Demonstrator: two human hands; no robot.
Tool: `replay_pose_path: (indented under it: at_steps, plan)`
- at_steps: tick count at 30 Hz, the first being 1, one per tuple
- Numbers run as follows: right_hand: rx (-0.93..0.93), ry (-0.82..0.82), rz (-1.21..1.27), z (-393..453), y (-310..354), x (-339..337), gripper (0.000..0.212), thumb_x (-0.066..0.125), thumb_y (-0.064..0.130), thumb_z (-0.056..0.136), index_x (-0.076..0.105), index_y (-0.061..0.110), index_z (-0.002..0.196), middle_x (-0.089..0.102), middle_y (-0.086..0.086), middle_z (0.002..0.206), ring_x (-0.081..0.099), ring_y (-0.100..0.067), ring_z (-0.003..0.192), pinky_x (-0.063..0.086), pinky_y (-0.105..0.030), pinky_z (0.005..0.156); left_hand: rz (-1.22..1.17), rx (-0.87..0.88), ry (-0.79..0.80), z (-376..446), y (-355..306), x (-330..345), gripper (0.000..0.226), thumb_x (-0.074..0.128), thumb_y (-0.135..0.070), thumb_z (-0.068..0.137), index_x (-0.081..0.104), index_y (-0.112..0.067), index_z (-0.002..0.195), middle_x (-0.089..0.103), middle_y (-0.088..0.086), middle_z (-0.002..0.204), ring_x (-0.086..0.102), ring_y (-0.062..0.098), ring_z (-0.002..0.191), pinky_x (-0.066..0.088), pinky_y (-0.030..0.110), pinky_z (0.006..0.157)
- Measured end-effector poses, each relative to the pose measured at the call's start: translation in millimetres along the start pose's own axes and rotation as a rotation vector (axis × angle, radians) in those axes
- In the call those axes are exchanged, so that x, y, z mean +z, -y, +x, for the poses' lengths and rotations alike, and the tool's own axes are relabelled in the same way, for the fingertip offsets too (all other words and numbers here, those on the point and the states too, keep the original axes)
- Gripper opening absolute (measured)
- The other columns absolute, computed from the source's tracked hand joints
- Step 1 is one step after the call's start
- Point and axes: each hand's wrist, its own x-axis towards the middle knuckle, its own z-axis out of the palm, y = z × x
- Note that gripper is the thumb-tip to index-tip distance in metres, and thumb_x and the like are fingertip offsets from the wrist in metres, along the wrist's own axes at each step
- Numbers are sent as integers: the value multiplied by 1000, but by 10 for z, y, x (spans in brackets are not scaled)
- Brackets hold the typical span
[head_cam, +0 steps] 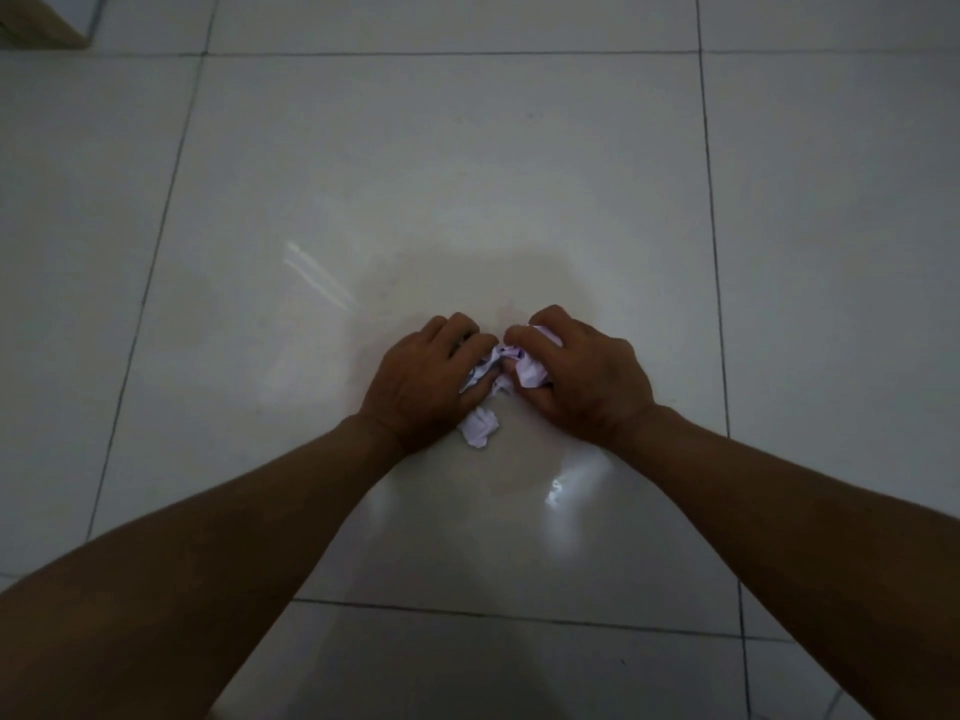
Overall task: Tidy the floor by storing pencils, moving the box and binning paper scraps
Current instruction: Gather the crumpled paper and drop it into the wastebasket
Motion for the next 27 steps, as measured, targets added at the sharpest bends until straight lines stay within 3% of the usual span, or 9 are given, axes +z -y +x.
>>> replay_pose_path:
  at_steps: [8, 13, 17, 19, 22, 25, 27]
  plan:
    - [65, -34, 78, -1, 64, -56, 43, 38, 38, 91, 64, 18, 118, 63, -7, 100, 64, -29, 71, 50, -33, 53, 3, -77, -31, 28, -35, -20, 20, 72, -15, 77, 63, -7, 93, 64, 11, 95, 56, 30, 82, 49, 38, 54]
    - [114, -46, 74, -1, 99, -79, 35, 37, 35, 90, 65, 21, 107, 62, -5, 96, 63, -30, 70, 51, -35, 53, 6, -67, -13, 60, -35, -55, 41, 57, -13, 82, 65, -16, 122, 64, 10, 98, 58, 31, 80, 48, 34, 50]
    - [154, -85, 45, -46, 98, -106, 29, 40, 30, 89, 65, 18, 94, 60, -5, 85, 59, -31, 60, 46, -32, 50, -71, -72, -2, 54, -38, -86, 31, 51, -34, 87, 69, -21, 109, 59, 6, 91, 55, 26, 75, 44, 32, 50]
    - [172, -85, 22, -60, 100, -126, 21, 47, 27, 87, 65, 18, 91, 60, -5, 81, 59, -33, 58, 45, -33, 50, -95, -57, 25, 48, -39, -73, 49, 48, -62, 88, 68, -21, 105, 58, 5, 91, 52, 23, 75, 44, 30, 53]
    - [195, -54, 11, -54, 113, -152, 15, 53, 25, 87, 65, 17, 91, 61, -6, 80, 60, -36, 60, 47, -35, 53, -76, -7, 56, 40, -39, -50, 79, 47, -89, 70, 66, -19, 102, 57, 6, 94, 48, 22, 78, 42, 27, 58]
    - [215, -40, 20, -54, 126, -156, 16, 52, 27, 89, 65, 18, 93, 62, -5, 81, 61, -36, 64, 46, -36, 55, -55, 24, 74, 36, -16, -51, 87, 52, -94, 60, 63, -17, 99, 55, 7, 98, 46, 23, 83, 40, 27, 61]
    - [219, -49, 19, -63, 123, -155, 17, 52, 27, 90, 64, 17, 94, 62, -5, 81, 61, -36, 66, 48, -38, 56, -32, 59, 78, 48, -27, -43, 81, 52, -90, 66, 63, -16, 97, 57, 9, 100, 48, 24, 82, 41, 28, 60]
